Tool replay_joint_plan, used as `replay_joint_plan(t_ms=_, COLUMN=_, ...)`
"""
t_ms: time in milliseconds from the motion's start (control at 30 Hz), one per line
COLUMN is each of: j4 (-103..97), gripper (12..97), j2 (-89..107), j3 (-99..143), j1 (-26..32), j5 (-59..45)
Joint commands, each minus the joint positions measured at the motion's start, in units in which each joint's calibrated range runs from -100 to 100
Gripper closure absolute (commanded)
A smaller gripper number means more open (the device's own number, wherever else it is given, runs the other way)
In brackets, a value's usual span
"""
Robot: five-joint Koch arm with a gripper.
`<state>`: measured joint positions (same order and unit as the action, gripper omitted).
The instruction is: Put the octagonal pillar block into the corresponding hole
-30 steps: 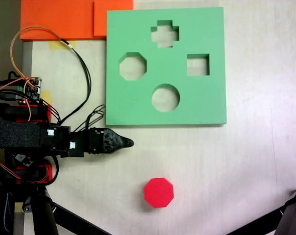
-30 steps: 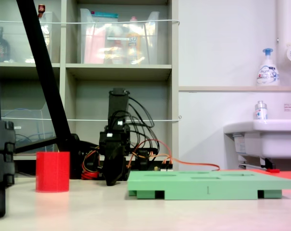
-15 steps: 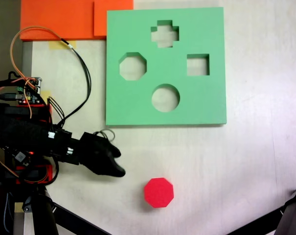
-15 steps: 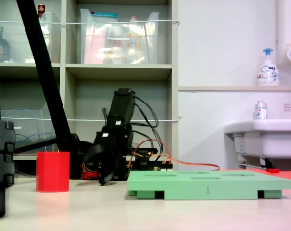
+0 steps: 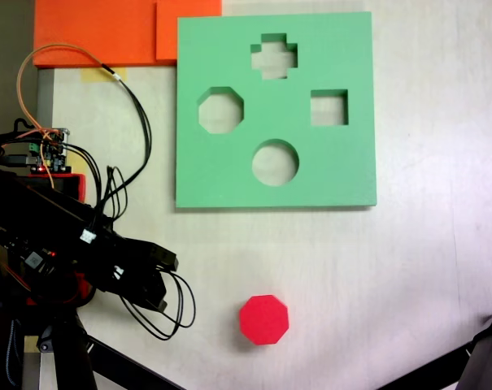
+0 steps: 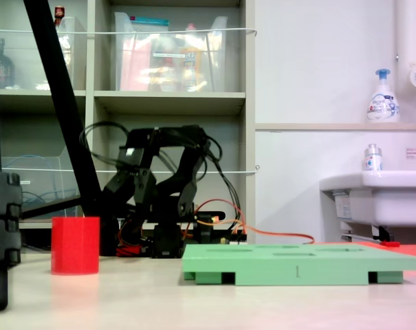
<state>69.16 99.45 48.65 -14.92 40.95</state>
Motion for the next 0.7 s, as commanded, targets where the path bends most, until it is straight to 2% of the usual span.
replay_joint_plan(t_ms=0, j4=8.11, gripper=72.7, j2=0.55, j3=-8.97, j1=2.1, j5=3.86)
replay_joint_plan(t_ms=100, j4=11.48, gripper=72.7, j2=0.27, j3=-21.33, j1=2.39, j5=6.45)
replay_joint_plan(t_ms=233, j4=22.56, gripper=72.7, j2=-11.88, j3=-38.88, j1=4.88, j5=6.69)
replay_joint_plan(t_ms=500, j4=21.98, gripper=71.8, j2=-25.43, j3=-46.16, j1=5.57, j5=6.25)
replay_joint_plan(t_ms=533, j4=21.98, gripper=69.1, j2=-27.67, j3=-47.86, j1=5.76, j5=4.79)
replay_joint_plan(t_ms=567, j4=22.84, gripper=61.2, j2=-29.48, j3=-48.85, j1=5.76, j5=4.74)
replay_joint_plan(t_ms=633, j4=23.42, gripper=37.5, j2=-30.32, j3=-48.75, j1=5.76, j5=5.37)
replay_joint_plan(t_ms=667, j4=23.33, gripper=30.1, j2=-31.58, j3=-48.75, j1=5.81, j5=5.37)
